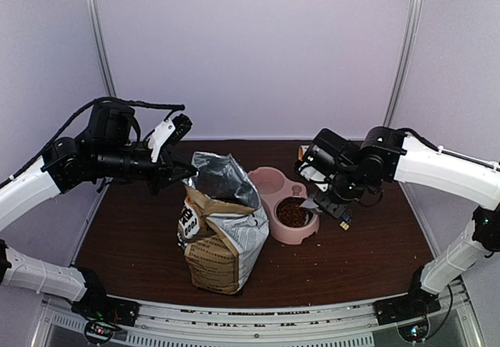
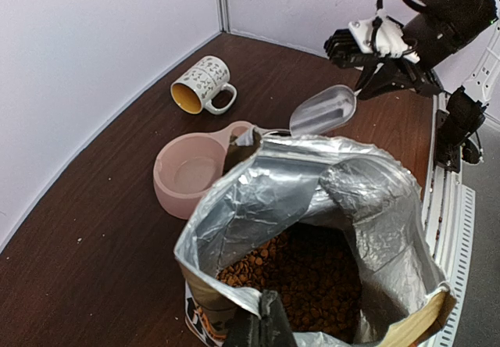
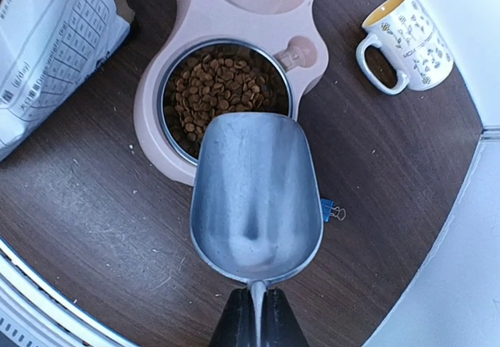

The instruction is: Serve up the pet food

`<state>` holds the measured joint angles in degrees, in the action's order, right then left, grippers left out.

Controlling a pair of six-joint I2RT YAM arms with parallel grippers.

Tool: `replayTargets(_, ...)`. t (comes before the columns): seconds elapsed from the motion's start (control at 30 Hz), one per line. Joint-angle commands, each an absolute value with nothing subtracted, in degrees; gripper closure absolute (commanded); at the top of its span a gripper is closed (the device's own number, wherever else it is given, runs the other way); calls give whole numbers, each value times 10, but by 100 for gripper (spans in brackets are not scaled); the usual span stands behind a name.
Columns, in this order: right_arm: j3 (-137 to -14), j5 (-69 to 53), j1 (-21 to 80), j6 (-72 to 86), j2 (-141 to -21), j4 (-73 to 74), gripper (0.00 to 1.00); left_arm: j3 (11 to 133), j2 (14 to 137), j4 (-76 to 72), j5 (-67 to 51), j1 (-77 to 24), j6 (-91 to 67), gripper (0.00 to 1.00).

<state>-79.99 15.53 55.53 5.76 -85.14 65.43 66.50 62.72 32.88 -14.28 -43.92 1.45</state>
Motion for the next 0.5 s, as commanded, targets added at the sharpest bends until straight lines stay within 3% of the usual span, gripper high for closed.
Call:
replayTargets(0.0,-807,183,556,64,-790,620,100,674,611,280,-125,-428,28,100)
replayTargets(0.23,-765,181,561,51,-723,550,100,673,611,280,-125,-427,28,100)
replayTargets(0.47,-677,199,640,-10,-616,390,100,674,613,280,-120,-427,28,100)
